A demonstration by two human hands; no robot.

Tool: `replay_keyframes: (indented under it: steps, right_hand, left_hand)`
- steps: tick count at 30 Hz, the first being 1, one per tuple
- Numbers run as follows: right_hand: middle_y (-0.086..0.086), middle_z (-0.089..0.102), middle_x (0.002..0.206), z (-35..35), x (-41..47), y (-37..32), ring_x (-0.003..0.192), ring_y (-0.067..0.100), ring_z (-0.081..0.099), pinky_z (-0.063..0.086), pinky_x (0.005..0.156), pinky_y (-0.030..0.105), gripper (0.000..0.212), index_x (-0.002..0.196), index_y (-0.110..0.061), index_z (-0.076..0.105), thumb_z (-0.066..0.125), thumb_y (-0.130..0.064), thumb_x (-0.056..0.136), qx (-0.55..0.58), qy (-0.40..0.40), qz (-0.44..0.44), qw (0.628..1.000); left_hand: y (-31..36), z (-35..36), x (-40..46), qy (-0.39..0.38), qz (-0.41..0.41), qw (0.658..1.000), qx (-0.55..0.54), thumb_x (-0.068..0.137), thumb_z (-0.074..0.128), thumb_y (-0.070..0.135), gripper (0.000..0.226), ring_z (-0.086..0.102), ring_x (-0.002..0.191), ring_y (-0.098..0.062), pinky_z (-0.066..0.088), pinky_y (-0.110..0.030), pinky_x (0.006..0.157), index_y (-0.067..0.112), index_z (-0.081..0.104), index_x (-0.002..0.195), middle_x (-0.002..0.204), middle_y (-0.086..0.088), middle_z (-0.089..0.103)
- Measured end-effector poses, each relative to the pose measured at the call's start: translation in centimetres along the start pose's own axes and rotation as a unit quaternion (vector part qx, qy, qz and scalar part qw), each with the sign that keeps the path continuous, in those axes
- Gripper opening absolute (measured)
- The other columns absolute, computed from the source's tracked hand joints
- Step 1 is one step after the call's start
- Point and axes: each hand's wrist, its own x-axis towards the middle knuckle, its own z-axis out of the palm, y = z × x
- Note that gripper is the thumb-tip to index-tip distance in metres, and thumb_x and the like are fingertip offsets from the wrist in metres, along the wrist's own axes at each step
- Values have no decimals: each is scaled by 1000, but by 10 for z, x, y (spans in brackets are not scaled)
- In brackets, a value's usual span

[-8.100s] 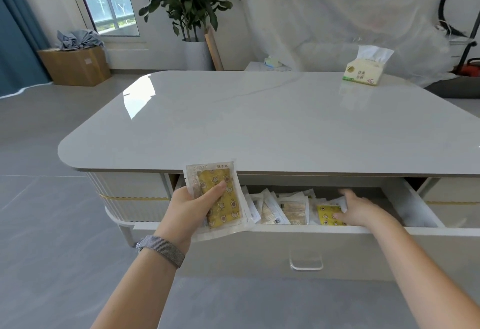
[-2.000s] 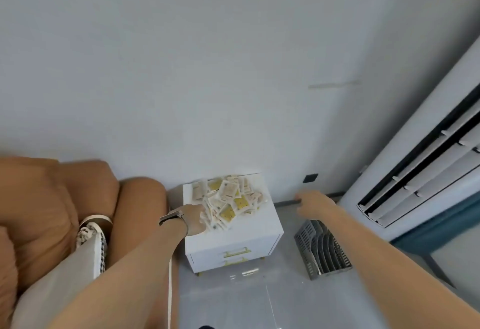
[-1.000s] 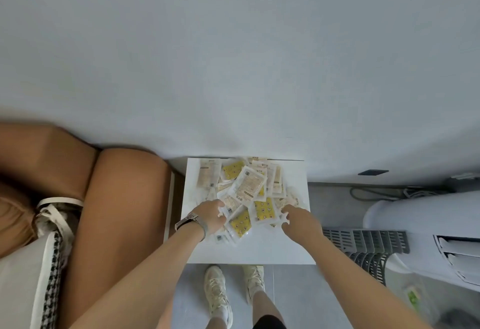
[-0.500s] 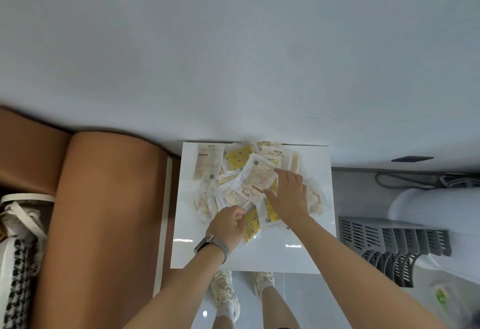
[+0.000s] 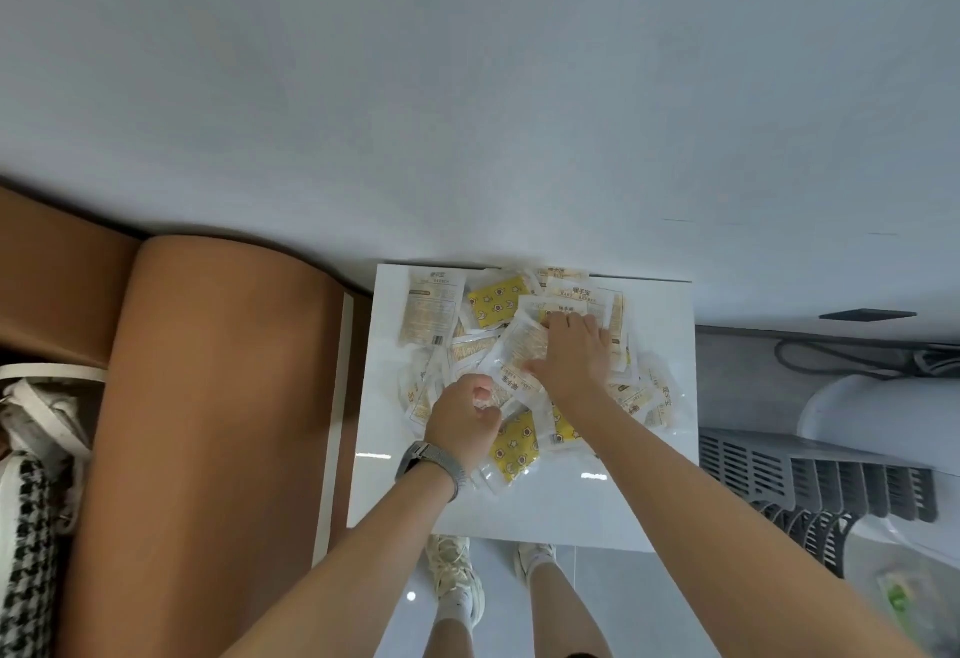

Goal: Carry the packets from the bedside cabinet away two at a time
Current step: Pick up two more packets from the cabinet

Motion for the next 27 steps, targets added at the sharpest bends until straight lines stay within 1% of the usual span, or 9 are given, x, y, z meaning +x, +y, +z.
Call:
replay_keyframes:
  steps: [3,7,10,12,14,18,21,23,27]
  right_hand:
    - [3,50,121,-5,-9,-2,113,22,48,43,94,32,63,128,-19,46,77,-42,78,60,-5,3,998]
    - [-2,63,92,-15,-27,1,78,18,56,43,62,28,38,120,-23,51,70,-26,87,206,-14,10,978]
    - [-3,65,89,-29,-43,19,77,18,59,45,62,24,23,111,-22,60,65,-19,89,314,-36,-37,948]
    - [-10,66,90,-41,-57,32,82,10,60,45,67,15,18,105,-26,62,66,-19,89,326,-73,-70,940]
    - [-17,66,91,-53,-68,43,83,-2,60,43,65,9,18,100,-33,63,68,-21,88,330,-110,-88,933]
    - [-11,70,95,-66,-74,52,89,6,64,53,77,24,16,101,-28,68,72,-26,86,320,-177,-92,926]
    - [-20,67,103,-79,-68,50,97,-1,63,51,88,26,33,105,-42,63,79,-29,79,336,-216,-84,913]
    - [-20,67,104,-83,-58,48,93,2,66,52,84,26,41,111,-38,61,81,-29,76,371,-174,-36,911]
    - [-5,65,115,-66,-24,32,89,9,64,49,78,27,61,133,-22,47,76,-39,81,380,18,127,916]
  left_hand:
    - [5,8,-2,-1,-31,999,-44,91,58,10,42,55,91,-7,45,-14,73,12,48,132,117,1,55]
    - [7,20,-3,59,-24,997,-41,82,74,20,74,48,123,-21,45,-32,101,11,34,143,131,-6,46]
    - [14,21,-8,131,1,989,-76,72,83,35,94,36,132,-17,34,-29,107,12,30,147,139,-1,39]
    - [21,21,-14,117,35,989,-80,61,81,54,99,34,127,-8,33,-28,107,19,37,142,132,12,40]
    - [25,17,-20,63,68,992,-81,54,75,63,77,45,109,-1,38,-19,95,29,55,120,115,23,51]
    - [26,11,-25,-128,65,966,-217,74,84,29,24,62,66,-12,49,-25,57,19,72,93,76,3,71]
    - [21,10,-25,-108,58,971,-206,74,82,35,27,55,58,-16,44,-28,53,11,68,78,64,-3,62]
    - [18,8,-25,-78,24,969,-234,76,81,36,35,53,60,-18,44,-30,54,5,65,76,65,-8,60]
    - [10,0,-24,-32,-39,938,-342,80,78,20,9,72,81,-14,56,-26,67,16,75,87,85,-1,77]
